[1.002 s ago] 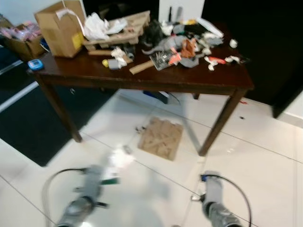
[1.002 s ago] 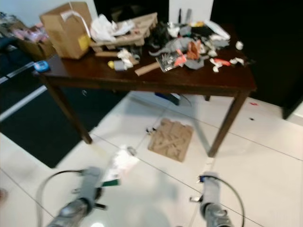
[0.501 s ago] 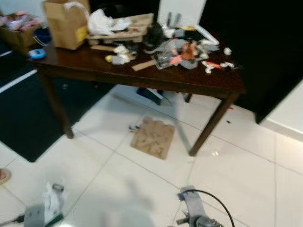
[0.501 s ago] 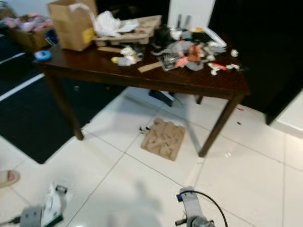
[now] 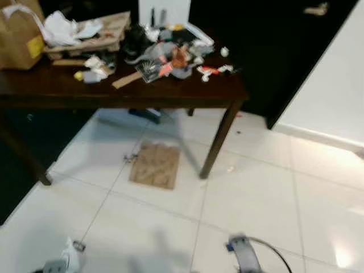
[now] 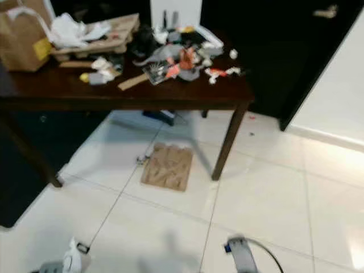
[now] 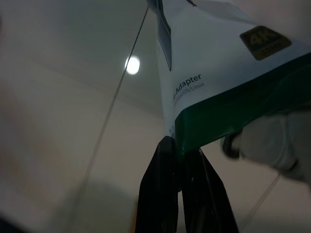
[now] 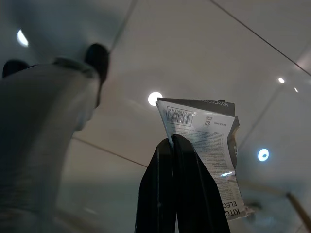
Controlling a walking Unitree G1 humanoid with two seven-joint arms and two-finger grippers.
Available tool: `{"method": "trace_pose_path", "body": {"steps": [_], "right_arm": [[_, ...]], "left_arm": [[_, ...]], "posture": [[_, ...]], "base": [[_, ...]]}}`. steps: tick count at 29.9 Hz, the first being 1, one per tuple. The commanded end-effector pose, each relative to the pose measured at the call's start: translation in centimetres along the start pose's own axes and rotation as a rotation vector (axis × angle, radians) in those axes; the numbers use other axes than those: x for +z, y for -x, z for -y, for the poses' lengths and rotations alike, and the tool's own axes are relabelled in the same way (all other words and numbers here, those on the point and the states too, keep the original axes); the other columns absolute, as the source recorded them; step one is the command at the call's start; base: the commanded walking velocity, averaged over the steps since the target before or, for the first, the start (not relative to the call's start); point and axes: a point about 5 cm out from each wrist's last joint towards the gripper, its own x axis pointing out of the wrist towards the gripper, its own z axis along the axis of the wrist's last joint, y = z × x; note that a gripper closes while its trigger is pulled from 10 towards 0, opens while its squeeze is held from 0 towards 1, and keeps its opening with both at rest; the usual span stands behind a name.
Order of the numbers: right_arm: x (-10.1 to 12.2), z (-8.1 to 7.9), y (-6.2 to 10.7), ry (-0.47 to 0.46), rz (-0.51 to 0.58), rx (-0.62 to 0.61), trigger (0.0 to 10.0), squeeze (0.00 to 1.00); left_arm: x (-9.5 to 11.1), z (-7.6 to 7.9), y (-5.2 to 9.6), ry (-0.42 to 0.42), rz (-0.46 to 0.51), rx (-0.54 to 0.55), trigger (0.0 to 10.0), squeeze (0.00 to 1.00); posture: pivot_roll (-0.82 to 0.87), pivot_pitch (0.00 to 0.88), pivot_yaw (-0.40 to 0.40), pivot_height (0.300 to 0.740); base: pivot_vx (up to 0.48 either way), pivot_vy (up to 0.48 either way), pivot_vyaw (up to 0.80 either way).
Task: Picking trash to rubbish bin
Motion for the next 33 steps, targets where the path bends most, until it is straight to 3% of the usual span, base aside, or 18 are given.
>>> {"method": "trace_pose_path", "body": {"steps": [1, 6, 10, 20, 26, 30, 33], "right_arm": [[-0.9, -0.2, 0.1, -0.052, -0.024, 0.003, 10.0, 0.00], [-1.2, 0.1, 0.1, -0.085, -0.032, -0.004, 10.0, 0.00], [-1.4, 0.2, 0.1, -0.089, -0.038, 0.002, 10.0, 0.00], [-0.3, -0.2, 0.0, -0.122, -0.009, 0.017, 10.0, 0.00], [2.2, -0.7, -0.1, -0.161, 0.071, 0.046, 10.0, 0.00], [5.4, -1.5, -0.1, -0.173, 0.182, 0.106, 10.0, 0.00], [7.1, -2.1, 0.1, -0.183, 0.240, 0.145, 10.0, 0.00]], "left_arm": [[-0.3, 0.6, 0.0, -0.030, -0.014, -0.019, 10.0, 0.00], [0.4, 0.9, -0.1, -0.037, 0.004, -0.025, 10.0, 0.00], [0.9, 1.2, -0.2, -0.055, 0.016, -0.034, 10.0, 0.00], [-0.1, 1.2, -0.1, -0.068, -0.005, -0.035, 10.0, 0.00], [-0.9, 1.5, 0.0, -0.063, -0.024, -0.027, 10.0, 0.00], [-0.3, 1.4, 0.0, -0.057, -0.008, -0.009, 10.0, 0.00], [-0.2, 1.0, -0.1, -0.005, -0.008, 0.005, 10.0, 0.00]], "posture": [[0.11, 0.084, -0.027, 0.740], [0.11, 0.082, -0.030, 0.740], [0.12, 0.078, -0.035, 0.740], [0.11, 0.088, -0.026, 0.740], [0.10, 0.094, -0.015, 0.740], [0.10, 0.100, -0.009, 0.740], [0.09, 0.104, -0.005, 0.740]], "base": [[0.000, 0.000, -0.80], [0.000, 0.000, -0.80], [0.000, 0.000, 0.00], [0.000, 0.000, -0.64], [0.000, 0.000, -0.80], [0.000, 0.000, -0.80], [0.000, 0.000, -0.80]]}}
